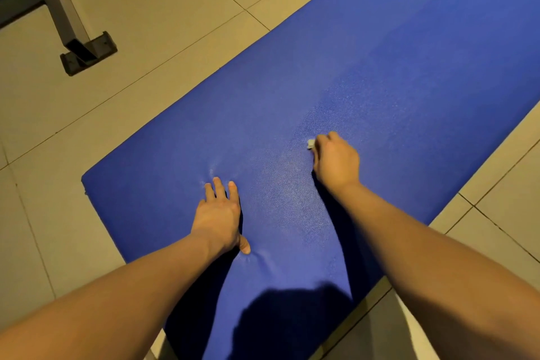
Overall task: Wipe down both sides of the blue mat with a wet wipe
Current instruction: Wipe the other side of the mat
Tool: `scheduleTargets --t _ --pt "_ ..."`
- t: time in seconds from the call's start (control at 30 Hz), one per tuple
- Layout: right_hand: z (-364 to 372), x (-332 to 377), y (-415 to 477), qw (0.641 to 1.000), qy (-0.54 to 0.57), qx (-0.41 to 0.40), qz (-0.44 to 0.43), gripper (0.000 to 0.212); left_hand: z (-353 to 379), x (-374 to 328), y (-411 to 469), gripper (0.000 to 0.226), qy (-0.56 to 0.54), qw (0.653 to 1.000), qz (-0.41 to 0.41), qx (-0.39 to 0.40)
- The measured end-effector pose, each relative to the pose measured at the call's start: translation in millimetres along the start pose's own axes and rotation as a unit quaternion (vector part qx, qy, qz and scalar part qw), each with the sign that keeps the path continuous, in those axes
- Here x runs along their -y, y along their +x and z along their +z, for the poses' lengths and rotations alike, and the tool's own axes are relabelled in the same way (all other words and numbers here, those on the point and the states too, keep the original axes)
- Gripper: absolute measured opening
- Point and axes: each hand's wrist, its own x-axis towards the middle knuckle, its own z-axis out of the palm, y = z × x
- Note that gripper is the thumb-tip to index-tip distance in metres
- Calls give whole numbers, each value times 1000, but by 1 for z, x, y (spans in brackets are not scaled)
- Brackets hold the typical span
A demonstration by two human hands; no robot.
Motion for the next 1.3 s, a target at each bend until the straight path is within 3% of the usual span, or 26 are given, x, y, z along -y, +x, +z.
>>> scheduleTargets --t 0.13,0.2,0.3,0.37,0.43,0.5,0.57,0.67,0.77,0.87,0.97,1.1,1.17,1.3 --pt "3 24 -9 997 54 8 53 6 0 0 0 157 -5 1000 2 1" --pt "13 56 -38 992 115 55 -4 11 0 0 0 156 0 1000 5 -1" --pt "20 85 -73 971 121 138 -151 18 2 0 2 157 1 1000 4 1" --pt "19 75 -59 967 92 129 -200 24 2 0 2 157 1 1000 4 1" --pt "17 59 -34 979 55 88 -173 19 3 1 2 157 3 1000 6 1" --pt "13 38 3 995 36 35 -85 4 3 2 2 157 -2 1000 7 0" --pt "4 20 34 1000 5 28 2 10 3 2 1 156 -7 1000 8 -3" --pt "3 22 46 997 26 34 63 10 4 2 1 157 -8 1000 8 -5" --pt "17 63 8 993 97 63 -3 8 4 2 2 157 -8 1000 8 -7" --pt "26 103 -39 976 110 147 -119 8 5 3 3 157 -6 1000 9 -3" --pt "25 90 -27 969 78 124 -201 14 5 3 3 157 -11 1000 7 -4" --pt "11 33 31 998 29 37 -44 10 4 2 2 156 -11 1000 6 -5" --pt "5 18 47 999 8 36 18 11 3 2 2 156 -11 1000 7 -7" --pt "15 49 23 997 52 34 43 8 2 2 2 157 -13 1000 5 -8"
